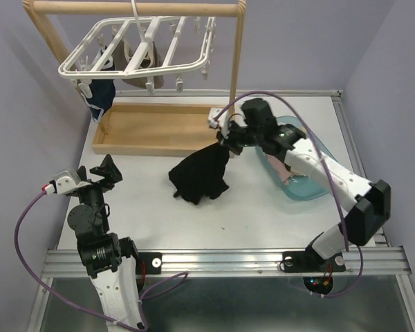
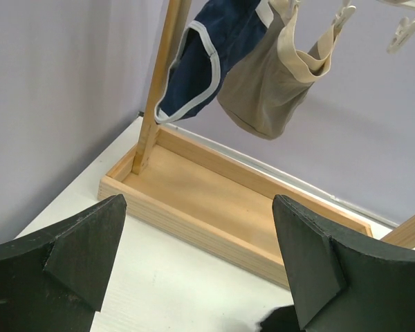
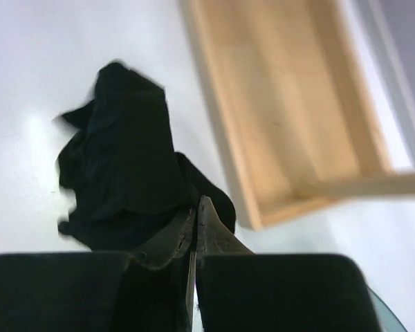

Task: Remove the underwear clipped to the hanger
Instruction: Pick up the underwear from the center of the board, then place the underwear in the bin.

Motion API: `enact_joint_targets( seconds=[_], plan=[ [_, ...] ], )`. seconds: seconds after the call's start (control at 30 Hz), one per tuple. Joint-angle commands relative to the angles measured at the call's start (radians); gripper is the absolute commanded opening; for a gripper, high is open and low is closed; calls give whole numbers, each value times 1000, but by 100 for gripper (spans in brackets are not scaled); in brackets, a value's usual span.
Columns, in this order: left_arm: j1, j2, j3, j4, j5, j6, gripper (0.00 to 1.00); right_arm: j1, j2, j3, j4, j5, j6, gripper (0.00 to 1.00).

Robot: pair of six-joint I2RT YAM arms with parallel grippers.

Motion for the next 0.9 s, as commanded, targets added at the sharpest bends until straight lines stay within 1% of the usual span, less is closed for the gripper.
enact_joint_targets(
  seconds=[0.0,0.1,0.13,0.17,0.2,0.23,0.27,0.37,0.53,0.57,0.63,0.87],
  plan=[
    [-2,-16,34,39,7,20,99,-130,-207,-69,31,-61,66,1],
    [-2,-15,30,43,19,18,99,-242,-332,-128,78,-37,115,1],
    [-4,-13,30,45,22,22,99,-305,-387,-149,104,-28,138,1],
    [-4,-15,29,46,25,22,99,-337,-388,-155,114,-14,147,0],
    [-5,-15,29,48,33,23,99,-406,-430,-155,120,6,161,1],
    [-5,-15,27,49,36,23,99,-407,-448,-155,124,15,166,1],
    [-7,-15,27,49,42,25,99,-461,-474,-146,126,49,168,0],
    [-10,-16,24,54,48,26,99,-512,-504,-142,129,145,163,1],
    [-19,-22,20,57,53,29,99,-592,-529,-148,158,251,155,1],
    [-22,-22,20,59,57,29,99,-627,-532,-148,175,277,157,1],
    [-27,-22,18,60,59,31,99,-667,-546,-148,190,296,158,1],
    [-35,-22,17,62,66,32,99,-716,-577,-164,216,311,168,1]
  ],
)
